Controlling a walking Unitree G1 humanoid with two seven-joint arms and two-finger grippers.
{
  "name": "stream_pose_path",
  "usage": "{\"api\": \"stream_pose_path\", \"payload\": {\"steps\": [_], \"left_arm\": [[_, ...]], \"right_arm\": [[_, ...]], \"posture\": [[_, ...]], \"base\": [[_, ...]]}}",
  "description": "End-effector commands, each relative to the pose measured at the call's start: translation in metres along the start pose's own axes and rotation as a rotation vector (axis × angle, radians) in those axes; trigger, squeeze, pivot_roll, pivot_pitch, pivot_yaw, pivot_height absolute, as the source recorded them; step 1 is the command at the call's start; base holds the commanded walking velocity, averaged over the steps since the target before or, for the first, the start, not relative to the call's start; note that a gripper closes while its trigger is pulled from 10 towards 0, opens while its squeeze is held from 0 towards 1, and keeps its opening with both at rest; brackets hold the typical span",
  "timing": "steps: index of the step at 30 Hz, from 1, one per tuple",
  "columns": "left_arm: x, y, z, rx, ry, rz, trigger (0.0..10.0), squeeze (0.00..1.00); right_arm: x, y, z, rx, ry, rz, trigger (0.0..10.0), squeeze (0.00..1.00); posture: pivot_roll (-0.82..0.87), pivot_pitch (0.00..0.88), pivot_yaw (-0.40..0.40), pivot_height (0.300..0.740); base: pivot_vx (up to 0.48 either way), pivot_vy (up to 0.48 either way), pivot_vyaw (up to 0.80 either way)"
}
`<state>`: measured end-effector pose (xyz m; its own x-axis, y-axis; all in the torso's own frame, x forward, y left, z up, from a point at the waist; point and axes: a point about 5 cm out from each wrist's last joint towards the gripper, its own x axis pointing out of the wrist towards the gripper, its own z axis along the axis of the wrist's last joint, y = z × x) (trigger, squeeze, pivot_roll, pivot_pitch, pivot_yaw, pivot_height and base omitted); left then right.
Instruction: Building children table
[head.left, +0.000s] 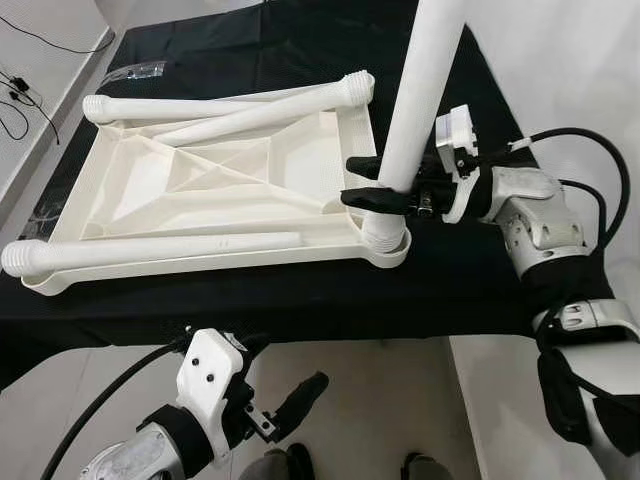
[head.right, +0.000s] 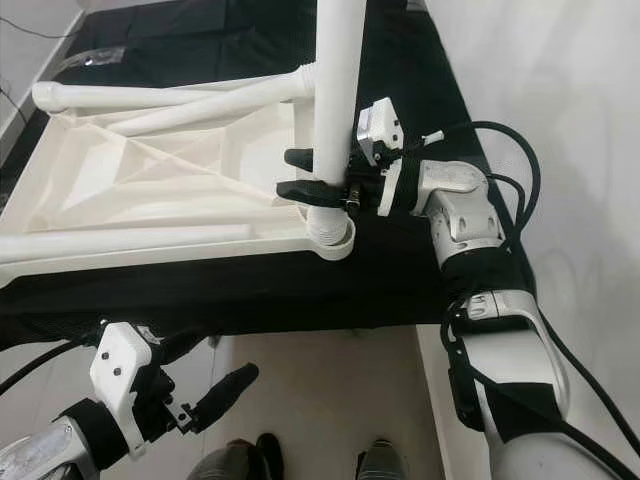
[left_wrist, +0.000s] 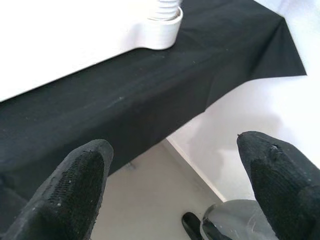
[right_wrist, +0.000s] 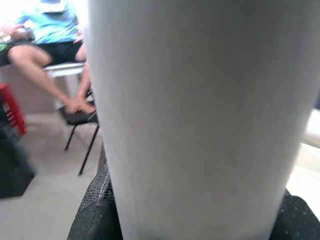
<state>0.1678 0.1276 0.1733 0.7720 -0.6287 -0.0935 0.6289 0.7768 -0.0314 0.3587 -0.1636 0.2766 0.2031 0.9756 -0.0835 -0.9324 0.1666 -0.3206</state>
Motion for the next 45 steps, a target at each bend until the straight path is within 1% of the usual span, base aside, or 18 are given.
{"api": "stream_pose_path", "payload": {"steps": [1, 10, 15, 19, 20, 25, 26, 32, 34, 35, 37, 38, 39, 40, 41, 43, 44, 45], "left_arm": [[-0.003, -0.001, -0.003, -0.006, 0.028, -0.001, 10.0, 0.0], [-0.003, -0.001, -0.002, -0.008, 0.027, -0.003, 10.0, 0.0], [-0.002, -0.001, -0.002, -0.009, 0.026, -0.001, 10.0, 0.0], [-0.002, 0.0, -0.002, -0.009, 0.026, 0.0, 10.0, 0.0], [-0.003, 0.0, -0.002, -0.008, 0.026, 0.0, 10.0, 0.0], [-0.002, 0.0, -0.002, -0.008, 0.027, -0.001, 10.0, 0.0], [-0.002, 0.0, -0.002, -0.008, 0.027, -0.001, 10.0, 0.0], [-0.002, 0.0, -0.002, -0.009, 0.025, 0.0, 10.0, 0.0], [-0.002, 0.0, -0.002, -0.009, 0.025, 0.001, 10.0, 0.0], [-0.002, 0.0, -0.002, -0.009, 0.025, 0.001, 10.0, 0.0], [-0.002, -0.001, -0.002, -0.009, 0.025, 0.002, 10.0, 0.0], [-0.002, -0.001, -0.002, -0.009, 0.025, 0.002, 10.0, 0.0], [-0.002, -0.002, -0.002, -0.01, 0.024, 0.003, 10.0, 0.0], [-0.002, -0.002, -0.002, -0.01, 0.024, 0.003, 10.0, 0.0], [-0.003, -0.003, -0.002, -0.011, 0.024, 0.005, 10.0, 0.0], [-0.004, -0.003, -0.002, -0.015, 0.023, 0.01, 10.0, 0.0], [-0.004, -0.003, -0.002, -0.015, 0.023, 0.01, 10.0, 0.0], [-0.005, -0.004, -0.002, -0.017, 0.024, 0.012, 10.0, 0.0]], "right_arm": [[0.006, 0.016, -0.035, 0.119, 0.131, 0.102, 10.0, 0.0], [0.009, 0.017, -0.033, 0.106, 0.152, 0.128, 10.0, 0.0], [0.014, 0.034, -0.033, 0.09, 0.188, 0.281, 10.0, 0.0], [0.016, 0.038, -0.033, 0.084, 0.196, 0.316, 10.0, 0.0], [0.022, 0.048, -0.035, 0.066, 0.211, 0.374, 10.0, 0.0], [0.029, 0.05, -0.037, 0.064, 0.2, 0.365, 10.0, 0.0], [0.034, 0.045, -0.037, 0.079, 0.188, 0.315, 10.0, 0.0], [0.041, 0.039, -0.039, 0.143, 0.178, 0.197, 10.0, 0.0], [0.048, 0.038, -0.048, 0.232, 0.207, 0.057, 10.0, 0.0], [0.048, 0.038, -0.048, 0.232, 0.207, 0.057, 10.0, 0.0], [0.053, 0.04, -0.059, 0.312, 0.251, -0.074, 10.0, 0.0], [0.053, 0.04, -0.059, 0.312, 0.251, -0.074, 10.0, 0.0], [0.059, 0.049, -0.068, 0.363, 0.259, -0.175, 10.0, 0.0], [0.059, 0.049, -0.068, 0.363, 0.259, -0.175, 10.0, 0.0], [0.063, 0.059, -0.076, 0.405, 0.27, -0.293, 10.0, 0.0], [0.065, 0.081, -0.09, 0.435, 0.306, -0.604, 10.0, 0.0], [0.065, 0.081, -0.09, 0.435, 0.306, -0.604, 10.0, 0.0], [0.064, 0.087, -0.091, 0.434, 0.307, -0.741, 10.0, 0.0]], "posture": [[-0.01, 0.315, 0.116, 0.74], [-0.01, 0.316, 0.111, 0.74], [-0.01, 0.321, 0.111, 0.74], [-0.01, 0.322, 0.112, 0.74], [-0.01, 0.323, 0.113, 0.74], [-0.01, 0.322, 0.113, 0.74], [-0.01, 0.323, 0.109, 0.74], [-0.01, 0.325, 0.105, 0.74], [-0.02, 0.327, 0.097, 0.74], [-0.02, 0.327, 0.097, 0.74], [-0.02, 0.328, 0.089, 0.74], [-0.02, 0.328, 0.089, 0.74], [-0.03, 0.331, 0.079, 0.74], [-0.03, 0.331, 0.079, 0.74], [-0.02, 0.333, 0.077, 0.74], [-0.02, 0.334, 0.082, 0.74], [-0.02, 0.334, 0.082, 0.74], [-0.02, 0.335, 0.088, 0.74]], "base": [[0.0, 0.0, 0.0], [0.0, 0.0, 0.0], [0.0, 0.0, 0.0], [0.0, 0.0, 0.0], [0.0, 0.0, 0.0], [0.0, 0.0, 0.0], [0.0, 0.0, 0.0], [0.0, 0.0, 0.0], [0.0, 0.0, 0.0], [0.0, 0.0, 0.0], [0.0, 0.0, 0.0], [0.0, 0.0, 0.0], [0.0, 0.0, 0.0], [0.0, 0.0, 0.0], [0.0, 0.0, 0.0], [0.0, 0.0, 0.0], [0.0, 0.0, 0.0], [0.0, 0.0, 0.0]]}}
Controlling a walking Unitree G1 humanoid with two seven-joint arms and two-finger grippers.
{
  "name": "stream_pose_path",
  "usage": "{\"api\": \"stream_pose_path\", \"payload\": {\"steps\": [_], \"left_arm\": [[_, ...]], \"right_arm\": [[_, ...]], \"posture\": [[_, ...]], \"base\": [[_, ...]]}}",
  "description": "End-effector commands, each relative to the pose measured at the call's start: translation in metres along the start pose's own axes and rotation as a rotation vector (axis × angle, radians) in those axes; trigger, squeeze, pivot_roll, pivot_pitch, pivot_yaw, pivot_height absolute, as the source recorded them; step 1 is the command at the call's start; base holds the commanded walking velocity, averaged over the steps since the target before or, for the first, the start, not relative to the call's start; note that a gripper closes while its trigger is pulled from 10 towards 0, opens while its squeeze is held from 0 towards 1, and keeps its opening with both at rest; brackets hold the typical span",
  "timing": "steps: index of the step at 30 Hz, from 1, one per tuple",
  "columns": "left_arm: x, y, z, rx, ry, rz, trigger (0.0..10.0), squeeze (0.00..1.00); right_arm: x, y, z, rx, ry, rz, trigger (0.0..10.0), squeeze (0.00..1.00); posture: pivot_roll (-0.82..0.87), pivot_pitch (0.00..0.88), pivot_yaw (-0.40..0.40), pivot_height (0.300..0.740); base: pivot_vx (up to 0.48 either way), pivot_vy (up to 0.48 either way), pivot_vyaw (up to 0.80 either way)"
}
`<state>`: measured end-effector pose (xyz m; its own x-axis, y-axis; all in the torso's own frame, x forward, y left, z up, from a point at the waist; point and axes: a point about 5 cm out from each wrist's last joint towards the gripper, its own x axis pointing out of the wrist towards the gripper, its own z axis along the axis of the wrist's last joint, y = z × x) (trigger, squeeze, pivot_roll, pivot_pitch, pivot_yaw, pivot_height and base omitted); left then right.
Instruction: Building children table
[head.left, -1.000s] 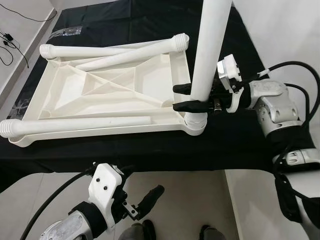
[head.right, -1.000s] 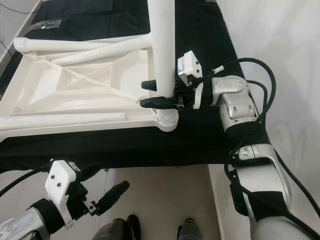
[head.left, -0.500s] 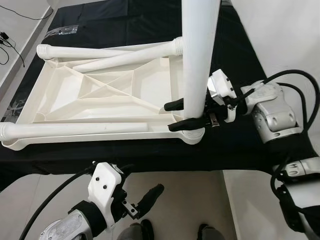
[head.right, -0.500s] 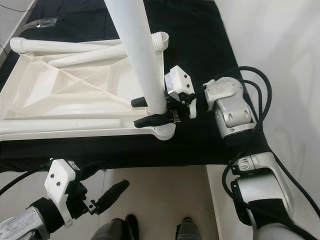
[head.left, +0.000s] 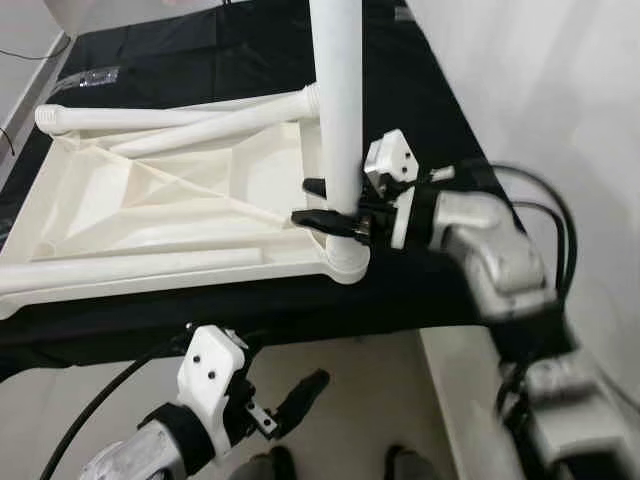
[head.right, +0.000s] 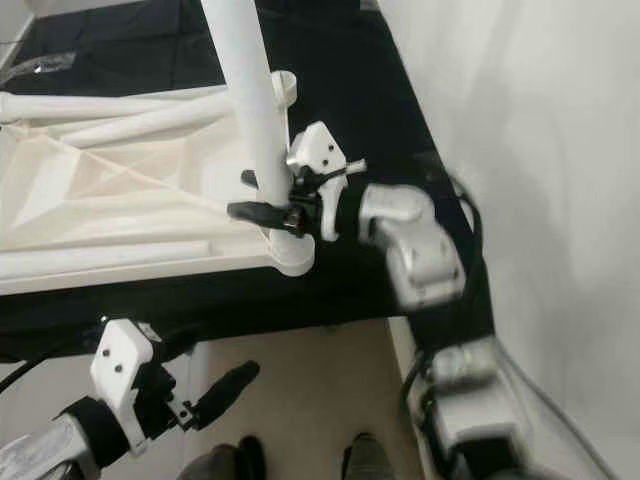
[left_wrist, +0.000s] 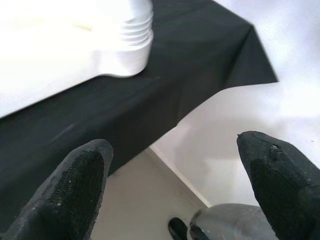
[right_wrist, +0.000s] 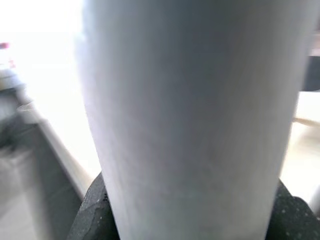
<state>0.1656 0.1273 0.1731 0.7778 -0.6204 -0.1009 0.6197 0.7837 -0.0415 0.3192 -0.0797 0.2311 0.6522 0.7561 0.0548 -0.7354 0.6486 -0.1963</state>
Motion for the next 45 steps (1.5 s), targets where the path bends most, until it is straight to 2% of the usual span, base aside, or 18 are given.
{"api": "stream_pose_path", "payload": {"steps": [1, 2, 5, 16, 21, 22, 23, 24, 28, 30, 31, 32, 33, 34, 37, 38, 41, 45], "left_arm": [[-0.003, -0.002, -0.002, -0.005, 0.017, 0.002, 10.0, 0.0], [-0.004, -0.003, -0.002, -0.007, 0.018, 0.002, 10.0, 0.0], [-0.005, -0.003, -0.003, -0.013, 0.022, -0.002, 10.0, 0.0], [-0.004, -0.002, -0.005, -0.009, 0.026, 0.002, 10.0, 0.0], [-0.002, -0.001, -0.006, -0.006, 0.025, 0.004, 10.0, 0.0], [-0.002, 0.0, -0.006, -0.005, 0.024, 0.004, 10.0, 0.0], [-0.002, 0.0, -0.006, -0.005, 0.024, 0.004, 10.0, 0.0], [-0.001, 0.0, -0.006, -0.004, 0.023, 0.004, 10.0, 0.0], [0.001, 0.002, -0.006, 0.0, 0.018, 0.006, 10.0, 0.0], [0.001, 0.002, -0.006, 0.0, 0.018, 0.006, 10.0, 0.0], [0.002, 0.003, -0.006, 0.002, 0.015, 0.009, 10.0, 0.0], [0.004, 0.004, -0.005, 0.005, 0.007, 0.012, 10.0, 0.0], [0.004, 0.004, -0.005, 0.005, 0.007, 0.012, 10.0, 0.0], [0.006, 0.005, -0.005, 0.004, 0.001, 0.014, 10.0, 0.0], [0.007, 0.005, -0.005, 0.004, -0.001, 0.014, 10.0, 0.0], [0.008, 0.005, -0.005, 0.004, -0.004, 0.015, 10.0, 0.0], [0.01, 0.006, -0.005, 0.005, -0.011, 0.018, 10.0, 0.0], [0.011, 0.006, -0.005, 0.005, -0.014, 0.02, 10.0, 0.0]], "right_arm": [[-0.021, 0.003, -0.074, 0.21, 0.35, -0.246, 10.0, 0.0], [-0.024, 0.006, -0.073, 0.198, 0.324, -0.349, 10.0, 0.0], [-0.024, 0.011, -0.068, 0.134, 0.263, -0.467, 10.0, 0.0], [-0.012, 0.027, -0.069, 0.137, 0.271, -0.573, 10.0, 0.0], [-0.008, 0.036, -0.065, 0.155, 0.262, -0.545, 10.0, 0.0], [-0.006, 0.037, -0.061, 0.159, 0.244, -0.514, 10.0, 0.7], [-0.006, 0.037, -0.061, 0.159, 0.244, -0.514, 10.0, 0.7], [-0.004, 0.037, -0.057, 0.161, 0.211, -0.498, 10.0, 1.0], [0.004, 0.032, -0.038, 0.183, 0.086, -0.391, 10.0, 1.0], [0.004, 0.032, -0.038, 0.183, 0.086, -0.391, 10.0, 1.0], [0.007, 0.025, -0.026, 0.175, 0.021, -0.324, 10.0, 1.0], [0.011, 0.007, -0.007, 0.106, -0.03, -0.117, 10.0, 1.0], [0.011, 0.007, -0.007, 0.106, -0.03, -0.117, 10.0, 1.0], [0.011, -0.009, -0.002, 0.055, -0.011, -0.022, 10.0, 1.0], [0.011, -0.019, -0.001, 0.021, 0.004, -0.015, 10.0, 1.0], [0.011, -0.026, 0.001, -0.001, 0.011, 0.018, 10.0, 0.01], [0.012, -0.036, 0.01, -0.028, 0.01, 0.166, 10.0, 0.0], [0.015, -0.038, 0.013, -0.041, 0.021, 0.257, 10.0, 0.0]], "posture": [[-0.02, 0.335, 0.088, 0.74], [-0.02, 0.328, 0.091, 0.74], [-0.03, 0.32, 0.099, 0.74], [-0.02, 0.292, 0.092, 0.74], [-0.03, 0.28, 0.091, 0.74], [-0.03, 0.278, 0.092, 0.74], [-0.03, 0.278, 0.092, 0.74], [-0.03, 0.278, 0.092, 0.74], [-0.04, 0.271, 0.09, 0.74], [-0.04, 0.271, 0.09, 0.74], [-0.04, 0.269, 0.09, 0.74], [-0.05, 0.263, 0.082, 0.74], [-0.05, 0.263, 0.082, 0.74], [-0.05, 0.258, 0.077, 0.74], [-0.05, 0.258, 0.076, 0.74], [-0.05, 0.254, 0.071, 0.74], [-0.05, 0.252, 0.064, 0.74], [-0.04, 0.25, 0.06, 0.74]], "base": [[0.0, 0.0, 0.0], [0.0, 0.0, 0.0], [0.0, 0.0, 0.0], [0.0, 0.0, 0.0], [0.0, 0.0, 0.0], [0.0, 0.0, 0.0], [0.0, 0.0, 0.0], [0.0, 0.0, 0.0], [0.0, 0.0, 0.0], [0.0, 0.0, 0.0], [0.0, 0.0, 0.0], [0.0, 0.0, 0.0], [0.0, 0.0, 0.0], [0.0, 0.0, 0.0], [0.0, 0.0, 0.0], [0.0, 0.0, 0.0], [0.0, 0.0, 0.0], [0.0, 0.0, 0.0]]}}
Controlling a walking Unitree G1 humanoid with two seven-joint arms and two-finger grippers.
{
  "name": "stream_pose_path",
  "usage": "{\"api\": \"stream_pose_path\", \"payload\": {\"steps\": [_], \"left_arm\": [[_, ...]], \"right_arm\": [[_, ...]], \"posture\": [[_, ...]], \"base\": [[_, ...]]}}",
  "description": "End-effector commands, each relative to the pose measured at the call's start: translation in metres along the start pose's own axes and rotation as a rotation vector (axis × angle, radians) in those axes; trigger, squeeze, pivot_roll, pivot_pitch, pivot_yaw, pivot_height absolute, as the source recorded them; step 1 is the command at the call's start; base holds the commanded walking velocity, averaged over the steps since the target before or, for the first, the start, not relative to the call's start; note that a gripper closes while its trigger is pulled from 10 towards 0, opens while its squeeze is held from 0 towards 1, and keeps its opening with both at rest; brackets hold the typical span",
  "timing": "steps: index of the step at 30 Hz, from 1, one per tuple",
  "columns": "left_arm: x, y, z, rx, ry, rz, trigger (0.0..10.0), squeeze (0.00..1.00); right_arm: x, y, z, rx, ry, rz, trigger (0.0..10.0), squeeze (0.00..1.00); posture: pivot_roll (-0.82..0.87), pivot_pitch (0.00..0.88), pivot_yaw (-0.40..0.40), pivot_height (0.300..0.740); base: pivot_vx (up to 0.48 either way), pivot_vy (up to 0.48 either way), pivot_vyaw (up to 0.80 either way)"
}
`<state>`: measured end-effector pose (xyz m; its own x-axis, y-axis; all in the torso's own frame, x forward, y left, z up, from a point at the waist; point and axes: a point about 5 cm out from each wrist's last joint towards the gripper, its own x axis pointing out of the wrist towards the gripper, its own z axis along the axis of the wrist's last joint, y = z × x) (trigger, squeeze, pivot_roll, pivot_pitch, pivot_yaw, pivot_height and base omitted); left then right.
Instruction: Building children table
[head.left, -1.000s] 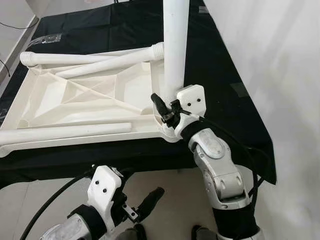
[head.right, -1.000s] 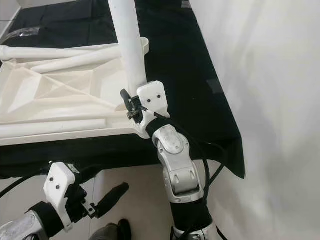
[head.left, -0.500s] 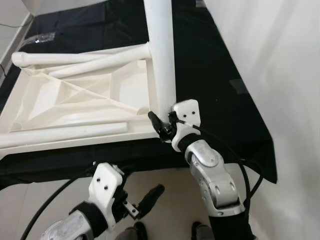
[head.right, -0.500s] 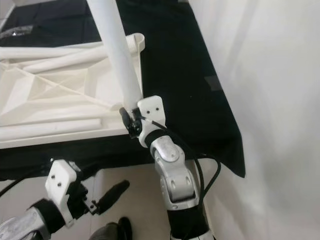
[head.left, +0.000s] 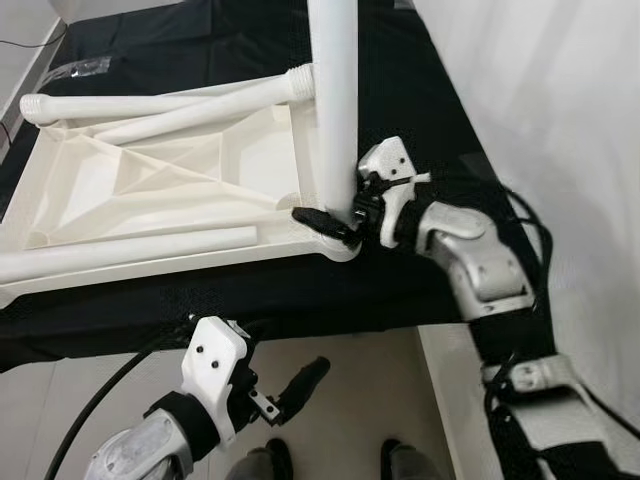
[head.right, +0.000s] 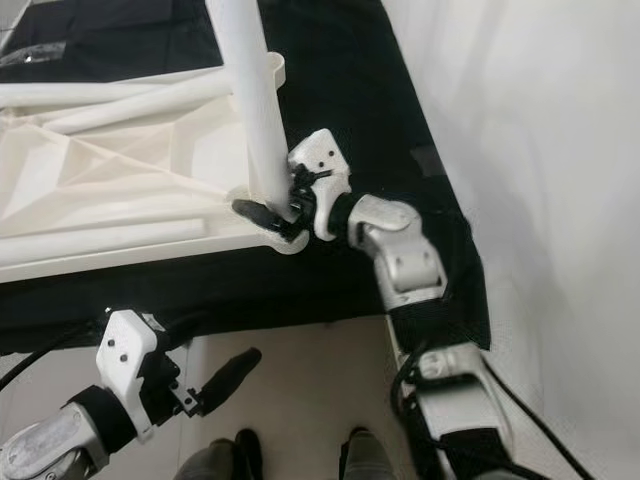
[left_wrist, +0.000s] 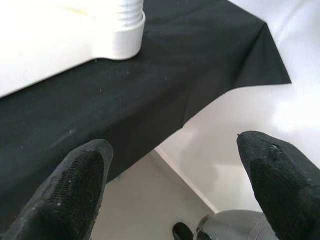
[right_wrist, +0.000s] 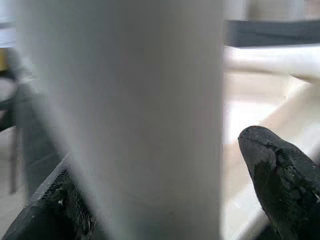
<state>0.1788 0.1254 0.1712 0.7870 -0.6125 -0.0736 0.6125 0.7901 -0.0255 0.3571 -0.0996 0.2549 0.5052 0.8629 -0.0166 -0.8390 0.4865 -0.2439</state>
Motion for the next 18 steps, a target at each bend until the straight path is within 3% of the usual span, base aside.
{"api": "stream_pose_path", "payload": {"steps": [1, 5, 7, 14, 18], "left_arm": [[-0.001, 0.0, -0.004, -0.009, 0.013, 0.009, 10.0, 0.0], [0.0, 0.0, -0.004, -0.008, 0.009, 0.011, 10.0, 0.0], [0.001, 0.001, -0.004, -0.009, 0.006, 0.011, 10.0, 0.0], [0.002, 0.002, -0.004, -0.013, 0.002, 0.013, 10.0, 0.0], [0.003, 0.002, -0.005, -0.018, -0.002, 0.016, 10.0, 0.0]], "right_arm": [[0.007, 0.006, -0.001, 0.004, -0.006, 0.084, 10.0, 0.0], [0.011, -0.002, -0.001, 0.028, -0.003, 0.127, 9.8, 0.0], [0.013, -0.008, -0.001, 0.052, -0.011, 0.153, 0.0, 0.0], [0.013, -0.013, -0.009, 0.061, 0.025, 0.183, 0.0, 0.0], [0.004, -0.021, -0.025, 0.045, 0.095, 0.069, 0.0, 0.0]], "posture": [[-0.04, 0.251, 0.06, 0.74], [-0.04, 0.25, 0.057, 0.74], [-0.04, 0.25, 0.056, 0.74], [-0.04, 0.25, 0.056, 0.74], [-0.05, 0.254, 0.052, 0.74]], "base": [[0.0, 0.0, 0.0], [0.0, 0.0, 0.0], [0.0, 0.0, 0.0], [0.0, 0.0, 0.0], [0.0, 0.0, 0.0]]}}
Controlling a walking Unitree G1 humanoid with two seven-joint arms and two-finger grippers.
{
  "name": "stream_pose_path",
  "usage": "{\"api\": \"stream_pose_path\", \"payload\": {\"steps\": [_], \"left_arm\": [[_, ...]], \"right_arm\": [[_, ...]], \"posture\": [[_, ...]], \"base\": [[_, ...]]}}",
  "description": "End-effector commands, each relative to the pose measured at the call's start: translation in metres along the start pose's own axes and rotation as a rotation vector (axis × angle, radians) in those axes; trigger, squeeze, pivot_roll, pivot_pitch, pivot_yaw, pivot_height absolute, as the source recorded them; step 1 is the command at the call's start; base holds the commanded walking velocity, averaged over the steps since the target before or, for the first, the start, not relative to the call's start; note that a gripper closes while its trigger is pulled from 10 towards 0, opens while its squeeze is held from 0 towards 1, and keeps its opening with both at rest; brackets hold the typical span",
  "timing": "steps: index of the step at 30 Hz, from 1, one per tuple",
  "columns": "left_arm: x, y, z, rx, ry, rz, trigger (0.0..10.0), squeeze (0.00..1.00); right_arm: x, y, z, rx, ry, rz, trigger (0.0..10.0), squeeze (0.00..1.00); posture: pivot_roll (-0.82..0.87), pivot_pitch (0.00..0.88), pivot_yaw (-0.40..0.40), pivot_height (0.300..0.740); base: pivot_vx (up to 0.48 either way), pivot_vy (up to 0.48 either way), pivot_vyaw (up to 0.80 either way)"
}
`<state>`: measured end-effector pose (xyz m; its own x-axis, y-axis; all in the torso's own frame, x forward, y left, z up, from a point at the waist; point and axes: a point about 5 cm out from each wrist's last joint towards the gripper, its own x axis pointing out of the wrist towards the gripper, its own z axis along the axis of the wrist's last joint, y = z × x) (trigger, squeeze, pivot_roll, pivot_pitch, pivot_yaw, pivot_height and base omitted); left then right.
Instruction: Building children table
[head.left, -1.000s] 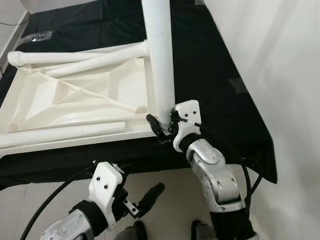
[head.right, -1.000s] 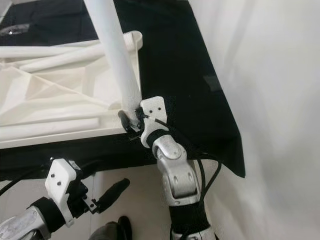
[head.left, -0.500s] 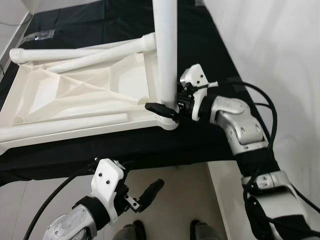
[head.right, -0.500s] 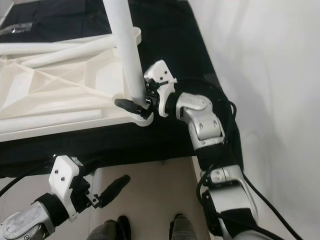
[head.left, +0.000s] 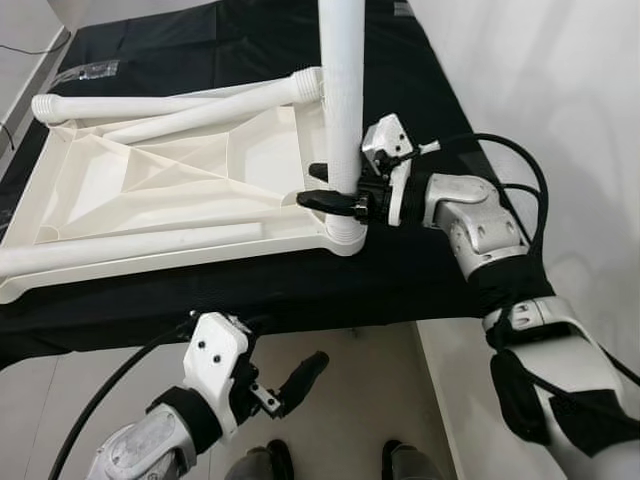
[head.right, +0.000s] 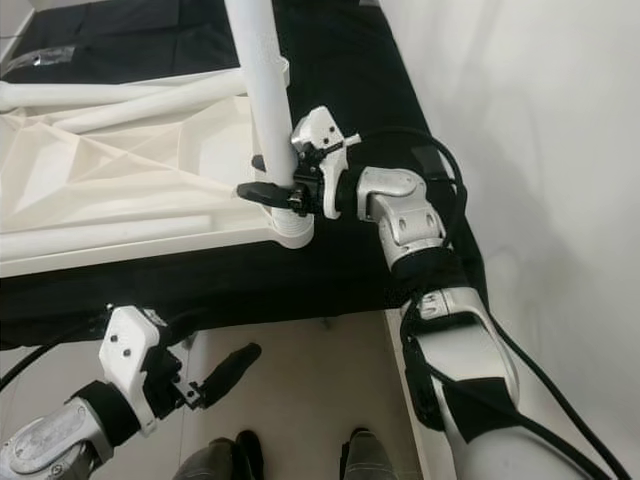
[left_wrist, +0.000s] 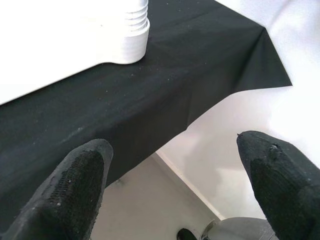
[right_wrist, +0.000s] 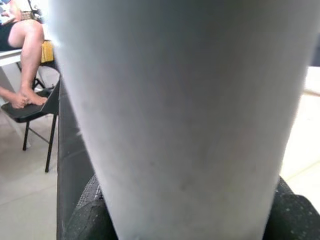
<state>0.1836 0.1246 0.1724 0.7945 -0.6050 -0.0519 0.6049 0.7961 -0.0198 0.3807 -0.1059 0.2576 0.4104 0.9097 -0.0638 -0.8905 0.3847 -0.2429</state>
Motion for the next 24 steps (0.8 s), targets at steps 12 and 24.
{"api": "stream_pose_path", "payload": {"steps": [12, 24], "left_arm": [[-0.002, 0.005, -0.005, -0.037, 0.007, 0.012, 10.0, 0.0], [0.01, 0.02, -0.012, -0.017, -0.01, 0.033, 10.0, 0.0]], "right_arm": [[-0.02, 0.113, -0.084, 0.311, 0.297, -0.751, 0.0, 0.0], [0.01, 0.097, -0.08, 0.328, 0.161, -0.649, 10.0, 1.0]], "posture": [[-0.07, 0.265, 0.071, 0.74], [-0.06, 0.155, 0.061, 0.74]], "base": [[0.0, 0.0, 0.0], [0.0, 0.0, 0.0]]}}
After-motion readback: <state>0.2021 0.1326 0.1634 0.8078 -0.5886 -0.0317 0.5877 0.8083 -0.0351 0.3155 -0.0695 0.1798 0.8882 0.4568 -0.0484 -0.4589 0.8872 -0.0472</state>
